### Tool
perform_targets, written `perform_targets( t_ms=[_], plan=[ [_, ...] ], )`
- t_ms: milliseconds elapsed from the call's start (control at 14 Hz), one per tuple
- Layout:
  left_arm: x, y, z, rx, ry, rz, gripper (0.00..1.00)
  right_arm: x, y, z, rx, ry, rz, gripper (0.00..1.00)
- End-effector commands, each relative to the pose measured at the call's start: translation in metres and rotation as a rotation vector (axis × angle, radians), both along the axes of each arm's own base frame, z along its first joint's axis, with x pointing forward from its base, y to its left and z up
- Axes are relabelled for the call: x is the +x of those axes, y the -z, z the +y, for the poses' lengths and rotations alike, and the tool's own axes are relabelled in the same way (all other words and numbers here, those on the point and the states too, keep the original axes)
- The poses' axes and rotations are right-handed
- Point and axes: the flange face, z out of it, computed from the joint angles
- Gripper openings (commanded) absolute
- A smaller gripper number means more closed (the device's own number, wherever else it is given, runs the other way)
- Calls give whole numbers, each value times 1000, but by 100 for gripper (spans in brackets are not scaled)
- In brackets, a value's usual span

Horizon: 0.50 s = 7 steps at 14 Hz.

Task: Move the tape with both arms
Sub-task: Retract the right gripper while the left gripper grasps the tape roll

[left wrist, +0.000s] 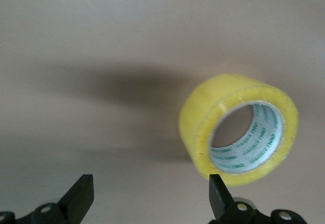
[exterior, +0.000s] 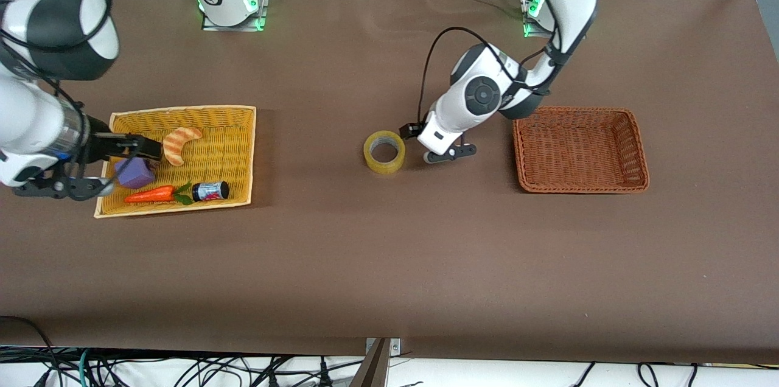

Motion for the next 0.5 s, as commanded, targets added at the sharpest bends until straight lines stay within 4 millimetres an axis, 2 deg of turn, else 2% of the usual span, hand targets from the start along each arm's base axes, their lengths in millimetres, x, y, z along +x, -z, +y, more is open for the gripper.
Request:
perform_targets(
  t_ms=[0, 214, 429],
  plan=[
    [12, 4, -28, -24, -57, 12, 100, -8, -13, -37, 26, 3, 12, 100],
    [16, 18, -38, -19, -71, 18, 100, -19, -45, -50, -18, 12, -33, 100],
    [32, 26, -49, -19, -81, -9, 99, -43, -56, -82, -37, 37, -78, 100]
  ],
)
